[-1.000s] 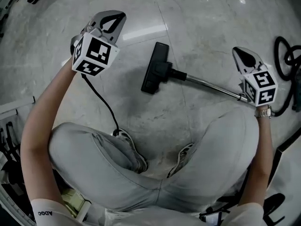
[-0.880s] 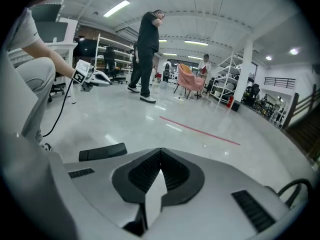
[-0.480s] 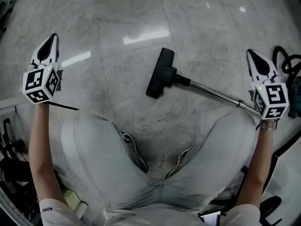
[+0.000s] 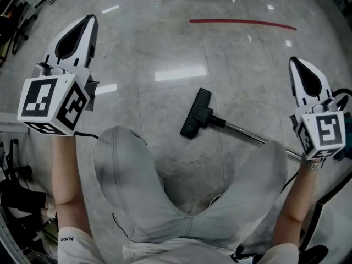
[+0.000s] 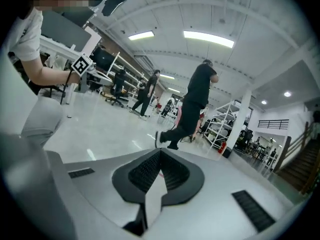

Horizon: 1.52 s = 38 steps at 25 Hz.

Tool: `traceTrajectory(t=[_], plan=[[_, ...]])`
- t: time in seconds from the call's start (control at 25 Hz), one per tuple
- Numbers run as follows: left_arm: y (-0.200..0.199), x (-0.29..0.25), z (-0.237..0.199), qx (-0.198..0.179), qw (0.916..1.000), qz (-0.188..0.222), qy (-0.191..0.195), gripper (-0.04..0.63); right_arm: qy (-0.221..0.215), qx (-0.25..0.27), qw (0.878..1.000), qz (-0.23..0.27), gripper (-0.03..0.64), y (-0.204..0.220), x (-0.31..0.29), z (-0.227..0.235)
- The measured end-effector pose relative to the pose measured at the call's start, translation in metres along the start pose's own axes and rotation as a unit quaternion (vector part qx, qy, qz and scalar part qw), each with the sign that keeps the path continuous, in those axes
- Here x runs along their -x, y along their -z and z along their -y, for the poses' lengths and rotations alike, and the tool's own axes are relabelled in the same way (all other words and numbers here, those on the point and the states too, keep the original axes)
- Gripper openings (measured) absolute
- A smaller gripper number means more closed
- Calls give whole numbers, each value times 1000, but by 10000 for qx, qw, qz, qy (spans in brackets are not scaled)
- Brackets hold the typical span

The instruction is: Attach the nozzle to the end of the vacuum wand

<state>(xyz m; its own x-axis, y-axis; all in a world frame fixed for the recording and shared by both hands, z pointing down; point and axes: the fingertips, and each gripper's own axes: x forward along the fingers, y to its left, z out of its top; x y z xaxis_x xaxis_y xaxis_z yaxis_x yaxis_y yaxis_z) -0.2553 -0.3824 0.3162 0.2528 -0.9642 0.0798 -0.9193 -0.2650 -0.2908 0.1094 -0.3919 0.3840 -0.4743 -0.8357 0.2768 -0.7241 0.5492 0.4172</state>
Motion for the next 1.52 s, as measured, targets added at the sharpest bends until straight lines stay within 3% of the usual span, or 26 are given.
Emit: traceTrajectory(t=[0.08,0.2,0.32,0.48,0.6,0.72,0.8,0.88,1.08,1.28,1.52], plan=[[-22,-11,16,43,9997,233,-94,9,44,-117,9998,174,3,-19,-3,2],[-42,-32,40,629,9963,554,-191,10,123,-479,9974,517,3,-43,-4,5],[-49,-54,79,1128,9904,801,-77,10,298,-1176,9883,925,5,-56,-9,2],[-12,-79,152,469,9976,429,281,10,370,-1521,9862,543,4,-20,-33,-27],[41,-82,190,323,9981,-22,519,10,323,-1533,9874,227,3,20,-40,-57],[78,-77,204,856,9926,-183,841,10,435,-1960,9793,252,3,54,-33,-73],[85,-78,206,1490,9849,-166,864,9,472,-2310,9715,229,3,70,-29,-77],[80,-77,213,1775,9791,-128,980,11,523,-2424,9687,127,3,78,-24,-81],[78,-82,241,1276,9839,-106,1249,11,821,-2222,9715,-34,3,84,-9,-72],[81,-85,248,1333,9831,-124,1245,9,910,-2737,9575,-83,3,95,8,-65],[83,-89,258,1361,9822,-208,1282,10,1237,-2667,9558,51,3,98,15,-48]])
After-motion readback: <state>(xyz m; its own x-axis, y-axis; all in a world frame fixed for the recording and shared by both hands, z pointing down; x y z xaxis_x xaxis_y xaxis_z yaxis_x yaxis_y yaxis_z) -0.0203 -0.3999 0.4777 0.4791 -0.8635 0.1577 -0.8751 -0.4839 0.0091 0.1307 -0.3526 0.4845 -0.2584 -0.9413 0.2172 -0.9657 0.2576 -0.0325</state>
